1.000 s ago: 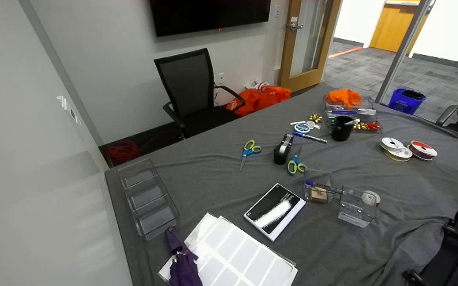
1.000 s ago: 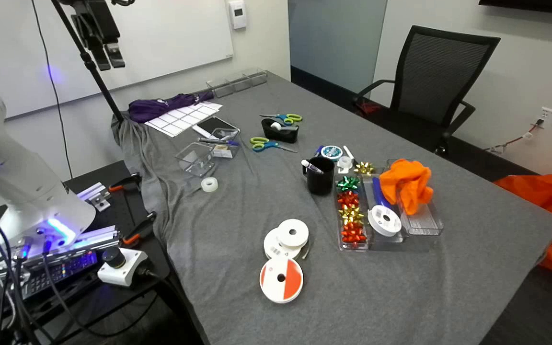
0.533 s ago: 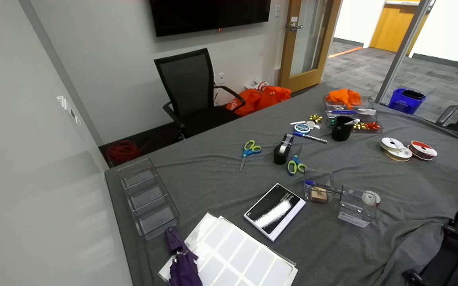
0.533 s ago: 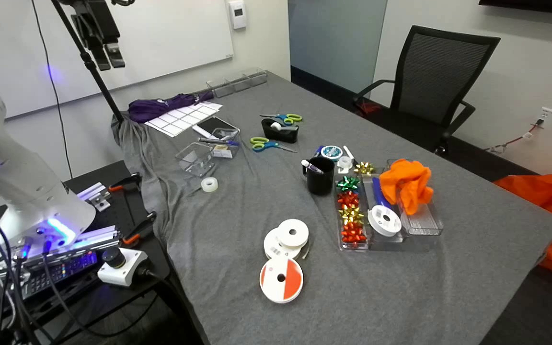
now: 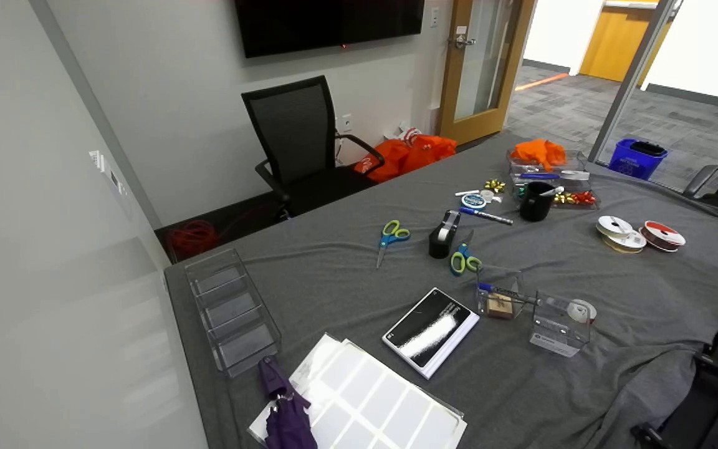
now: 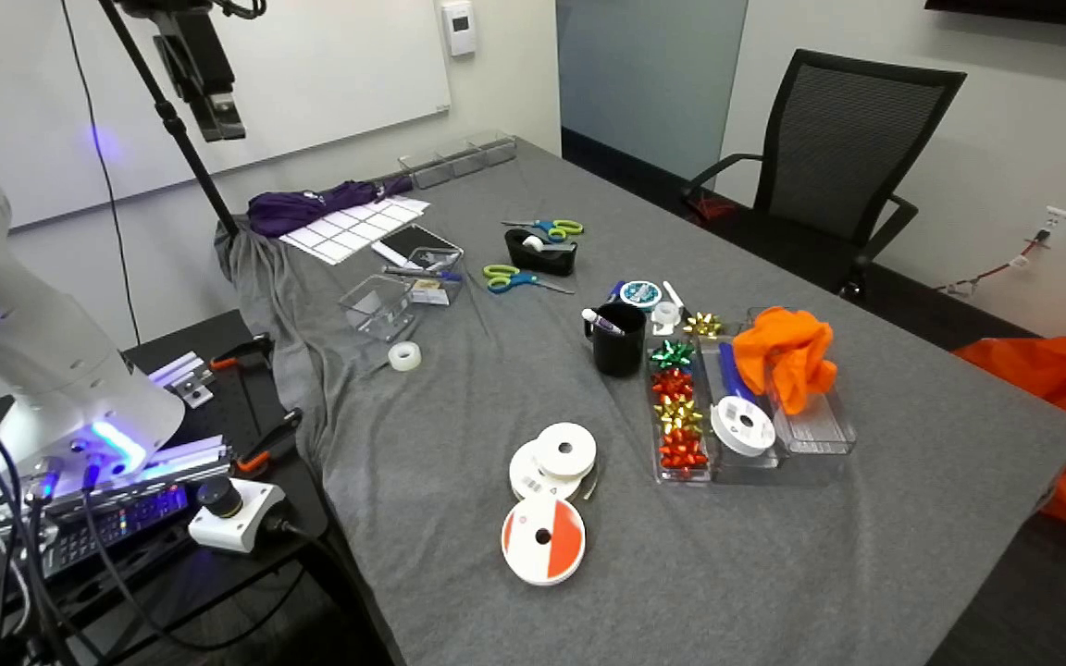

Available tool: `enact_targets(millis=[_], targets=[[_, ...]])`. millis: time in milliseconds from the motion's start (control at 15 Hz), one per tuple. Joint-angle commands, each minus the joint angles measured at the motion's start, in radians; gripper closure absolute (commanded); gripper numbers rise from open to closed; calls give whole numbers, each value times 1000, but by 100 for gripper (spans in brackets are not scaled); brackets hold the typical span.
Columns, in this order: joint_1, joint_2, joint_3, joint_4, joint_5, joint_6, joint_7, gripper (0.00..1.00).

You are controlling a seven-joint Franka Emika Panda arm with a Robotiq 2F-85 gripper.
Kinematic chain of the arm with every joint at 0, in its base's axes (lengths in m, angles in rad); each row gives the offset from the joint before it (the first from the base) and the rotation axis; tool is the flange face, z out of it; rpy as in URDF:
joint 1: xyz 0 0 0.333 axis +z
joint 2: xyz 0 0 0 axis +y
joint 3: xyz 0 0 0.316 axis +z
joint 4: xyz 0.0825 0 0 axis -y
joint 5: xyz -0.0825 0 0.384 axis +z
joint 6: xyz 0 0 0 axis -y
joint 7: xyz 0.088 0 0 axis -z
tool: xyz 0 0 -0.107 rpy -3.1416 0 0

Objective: Put the sellotape in the clear container at the front of the table.

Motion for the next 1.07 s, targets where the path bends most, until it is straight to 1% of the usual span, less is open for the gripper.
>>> enact_targets(millis=[0, 267, 600, 867, 1000], targets=[[-25, 73, -36, -9, 43, 53, 108, 0], [-61, 170, -99, -2, 136, 121, 214, 0], [-113, 300, -160, 7, 302, 233, 285, 0], [-143, 412, -155, 17, 448, 326, 392, 0], [-144, 467, -150, 15, 529, 396, 452, 0]])
